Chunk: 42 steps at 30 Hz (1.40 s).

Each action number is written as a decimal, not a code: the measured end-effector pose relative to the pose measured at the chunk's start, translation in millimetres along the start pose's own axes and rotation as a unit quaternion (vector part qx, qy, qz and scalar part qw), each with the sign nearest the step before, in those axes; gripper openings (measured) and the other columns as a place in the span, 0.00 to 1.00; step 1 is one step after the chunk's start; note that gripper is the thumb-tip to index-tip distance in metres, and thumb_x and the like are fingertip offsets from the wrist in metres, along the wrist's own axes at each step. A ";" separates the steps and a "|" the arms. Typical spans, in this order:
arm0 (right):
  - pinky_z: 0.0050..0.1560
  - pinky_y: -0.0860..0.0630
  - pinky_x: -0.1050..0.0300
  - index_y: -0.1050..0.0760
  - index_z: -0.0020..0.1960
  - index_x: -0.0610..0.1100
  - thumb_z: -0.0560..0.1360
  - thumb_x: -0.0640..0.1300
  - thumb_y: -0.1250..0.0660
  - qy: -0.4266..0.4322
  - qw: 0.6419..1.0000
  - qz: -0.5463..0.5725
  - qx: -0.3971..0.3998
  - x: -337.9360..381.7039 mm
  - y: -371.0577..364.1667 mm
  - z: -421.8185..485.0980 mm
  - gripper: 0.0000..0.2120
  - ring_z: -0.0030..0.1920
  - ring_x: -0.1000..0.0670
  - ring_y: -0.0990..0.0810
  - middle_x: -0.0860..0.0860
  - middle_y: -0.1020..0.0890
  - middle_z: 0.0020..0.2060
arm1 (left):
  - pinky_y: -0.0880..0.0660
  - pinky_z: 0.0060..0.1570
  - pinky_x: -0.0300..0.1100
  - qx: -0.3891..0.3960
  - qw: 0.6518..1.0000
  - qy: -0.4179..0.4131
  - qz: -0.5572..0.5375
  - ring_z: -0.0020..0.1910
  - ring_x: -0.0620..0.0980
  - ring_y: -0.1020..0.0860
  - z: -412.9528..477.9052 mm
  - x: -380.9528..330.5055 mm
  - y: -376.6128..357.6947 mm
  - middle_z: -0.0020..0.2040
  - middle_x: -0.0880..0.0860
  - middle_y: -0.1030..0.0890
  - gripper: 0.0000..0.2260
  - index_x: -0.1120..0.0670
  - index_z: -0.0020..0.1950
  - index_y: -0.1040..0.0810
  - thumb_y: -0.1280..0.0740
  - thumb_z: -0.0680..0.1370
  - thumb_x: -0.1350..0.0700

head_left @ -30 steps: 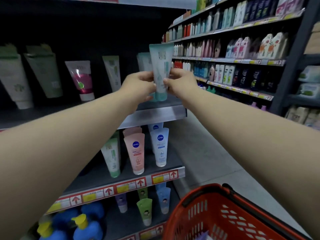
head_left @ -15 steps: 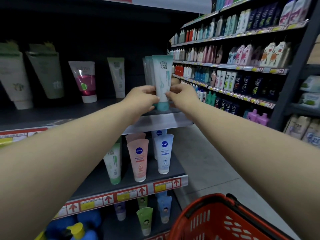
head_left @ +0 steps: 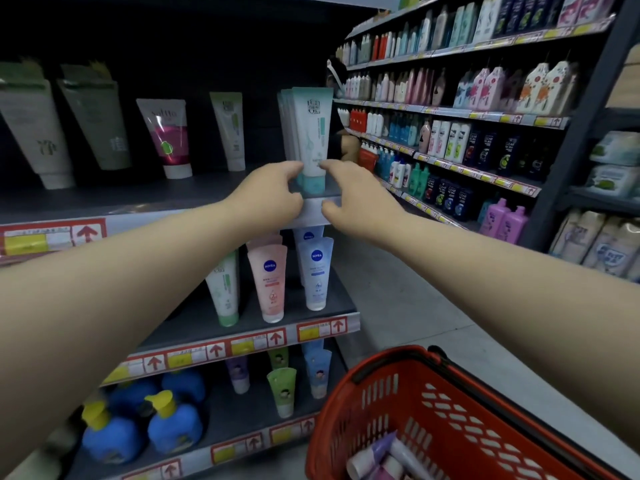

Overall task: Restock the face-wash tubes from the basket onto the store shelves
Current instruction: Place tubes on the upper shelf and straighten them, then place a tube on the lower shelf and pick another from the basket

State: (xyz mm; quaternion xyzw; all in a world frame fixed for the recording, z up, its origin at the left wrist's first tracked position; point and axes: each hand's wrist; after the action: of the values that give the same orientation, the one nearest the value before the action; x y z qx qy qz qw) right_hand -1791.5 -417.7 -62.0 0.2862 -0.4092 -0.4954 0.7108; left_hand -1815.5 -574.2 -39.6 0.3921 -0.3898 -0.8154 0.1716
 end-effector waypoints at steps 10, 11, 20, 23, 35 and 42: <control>0.72 0.38 0.47 0.44 0.76 0.43 0.74 0.50 0.37 0.049 0.986 -0.111 0.117 -37.6 -12.9 -114.1 0.35 0.74 0.43 0.40 0.42 0.38 0.74 | 0.42 0.71 0.43 0.132 0.982 -0.005 0.134 0.76 0.52 0.42 -65.4 -21.8 -80.7 0.78 0.55 0.44 0.30 0.56 0.78 0.48 0.39 0.78 0.56; 0.72 0.38 0.46 0.44 0.76 0.43 0.73 0.50 0.36 0.041 0.985 -0.112 0.127 -44.2 -18.8 -126.2 0.35 0.74 0.43 0.40 0.42 0.38 0.74 | 0.43 0.72 0.43 0.148 0.979 -0.007 0.137 0.76 0.52 0.44 -71.0 -21.3 -93.4 0.78 0.55 0.45 0.31 0.57 0.78 0.49 0.39 0.78 0.56; 0.70 0.35 0.47 0.38 0.73 0.41 0.69 0.54 0.38 -0.045 0.974 -0.104 0.196 -111.3 -79.9 -238.7 0.36 0.71 0.41 0.35 0.40 0.34 0.72 | 0.42 0.73 0.49 0.258 0.950 -0.047 0.167 0.76 0.53 0.43 -122.0 -17.3 -230.6 0.77 0.58 0.44 0.35 0.60 0.77 0.48 0.36 0.75 0.53; 0.69 0.34 0.45 0.39 0.74 0.42 0.66 0.57 0.41 -0.086 0.965 -0.095 0.229 -139.5 -103.5 -276.5 0.39 0.71 0.42 0.35 0.42 0.33 0.71 | 0.42 0.73 0.52 0.302 0.936 -0.058 0.172 0.77 0.53 0.45 -135.9 -14.2 -277.5 0.78 0.57 0.46 0.36 0.59 0.78 0.50 0.37 0.75 0.52; 0.69 0.35 0.44 0.42 0.75 0.47 0.72 0.60 0.40 -0.239 0.906 -0.058 0.345 -197.3 -169.2 -422.1 0.35 0.70 0.41 0.35 0.44 0.35 0.72 | 0.35 0.64 0.49 0.444 0.884 -0.057 0.137 0.70 0.57 0.35 -199.0 -7.7 -403.7 0.72 0.58 0.36 0.28 0.60 0.72 0.41 0.37 0.76 0.51; 0.57 0.24 0.49 0.27 0.64 0.46 0.74 0.43 0.36 -0.181 0.804 -0.063 0.563 -206.2 -186.3 -466.3 0.18 0.59 0.44 0.25 0.47 0.25 0.62 | 0.25 0.55 0.47 0.567 0.795 -0.100 0.190 0.58 0.58 0.23 -217.6 -29.3 -463.1 0.63 0.58 0.25 0.17 0.57 0.66 0.30 0.40 0.78 0.55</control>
State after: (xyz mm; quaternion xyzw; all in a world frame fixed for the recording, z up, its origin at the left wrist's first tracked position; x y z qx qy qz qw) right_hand -1511.5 -287.8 -508.7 0.5666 -0.7180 -0.2648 0.3054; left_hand -1616.7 -371.0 -466.1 0.2541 -0.8639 -0.4338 0.0299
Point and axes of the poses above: each hand's wrist, its own z-axis towards the middle knuckle, its own y-axis out of the back of the hand, x = y × z
